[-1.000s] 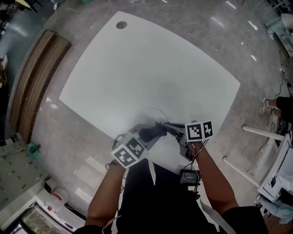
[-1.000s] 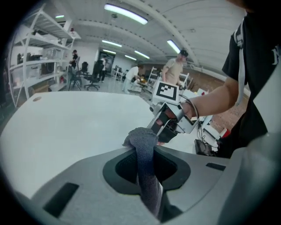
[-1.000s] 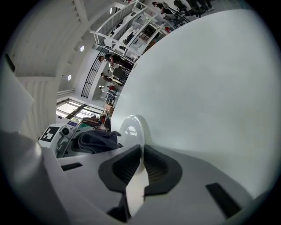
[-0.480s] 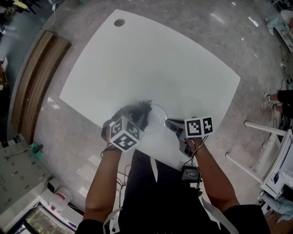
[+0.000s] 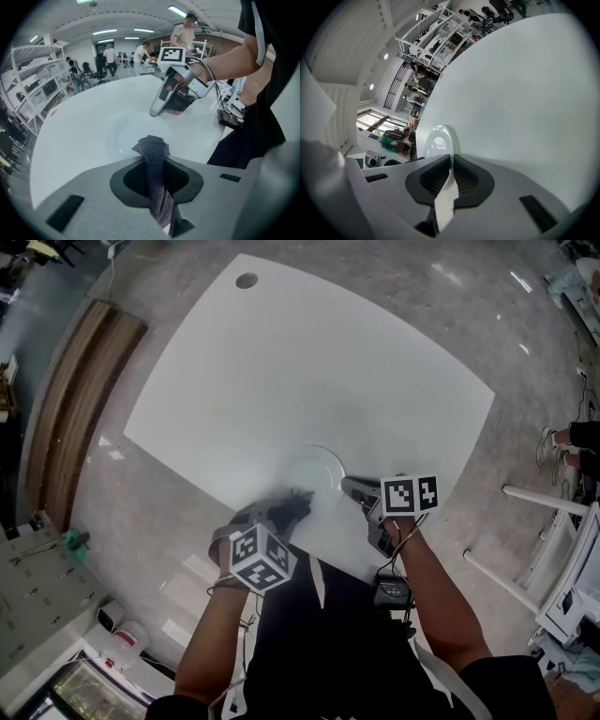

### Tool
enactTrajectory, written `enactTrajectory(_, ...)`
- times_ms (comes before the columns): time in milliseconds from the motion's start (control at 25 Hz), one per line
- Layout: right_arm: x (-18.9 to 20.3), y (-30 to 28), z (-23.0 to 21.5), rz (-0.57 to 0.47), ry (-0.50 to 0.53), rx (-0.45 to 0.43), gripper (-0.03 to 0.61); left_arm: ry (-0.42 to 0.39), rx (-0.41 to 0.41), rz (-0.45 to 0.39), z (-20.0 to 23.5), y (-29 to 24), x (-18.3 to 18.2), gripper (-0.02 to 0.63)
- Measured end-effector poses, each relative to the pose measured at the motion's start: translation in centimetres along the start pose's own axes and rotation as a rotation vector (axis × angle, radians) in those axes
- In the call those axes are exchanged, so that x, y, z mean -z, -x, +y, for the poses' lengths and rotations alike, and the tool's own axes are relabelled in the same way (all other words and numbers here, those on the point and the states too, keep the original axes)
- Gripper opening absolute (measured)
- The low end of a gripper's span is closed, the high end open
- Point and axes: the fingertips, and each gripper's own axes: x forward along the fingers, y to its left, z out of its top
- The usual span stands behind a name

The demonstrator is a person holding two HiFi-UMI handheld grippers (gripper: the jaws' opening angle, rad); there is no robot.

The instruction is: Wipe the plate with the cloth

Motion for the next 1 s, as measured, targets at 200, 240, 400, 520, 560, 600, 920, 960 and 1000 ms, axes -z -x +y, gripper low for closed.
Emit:
enactTrajectory(200, 0.0, 0.1, -0.1, -0.003, 0.004, 0.004, 0.021, -0.074, 0.039, -0.010, -1.9, -2.6, -3.6, 0.052)
enactTrajectory(240, 0.0, 0.1, -0.1, -0.002, 0.006, 0.005, 0.021, -0.079, 0.041, -0.014, -1.6, -3.0, -4.2, 0.052)
enactTrajectory(400, 0.3, -0.1, -0.1, 0.004, 0.009, 0.008, 0.021, -0.064, 0.028, -0.025, 1.0, -3.9, -5.9, 0.052)
enactTrajectory(520, 0.6, 0.2, -0.2, 0.006, 0.003, 0.007, 0.021, -0.036, -0.006, -0.016, 3.8, -4.0, -6.7, 0.052)
enactTrajectory(560, 0.7, 0.3, -0.2, 0.007, 0.003, 0.007, 0.021, -0.025, -0.023, -0.015, 5.0, -3.9, -6.9, 0.054)
enactTrajectory(600, 0.7, 0.3, -0.2, 0.009, 0.004, 0.008, 0.021, -0.011, -0.043, -0.017, 6.2, -3.7, -7.0, 0.052)
enactTrajectory(920, 0.6, 0.1, 0.0, -0.011, -0.003, 0.011, 0.021, 0.051, -0.111, 0.053, 9.9, -0.7, -2.0, 0.052)
enactTrajectory(960, 0.5, 0.1, 0.0, -0.013, -0.003, 0.012, 0.021, 0.050, -0.109, 0.069, 9.3, -0.3, -1.0, 0.052)
enactTrajectory(1000, 0.5, 0.1, -0.1, -0.014, -0.003, 0.013, 0.021, 0.046, -0.106, 0.083, 8.4, 0.0, -0.1, 0.052)
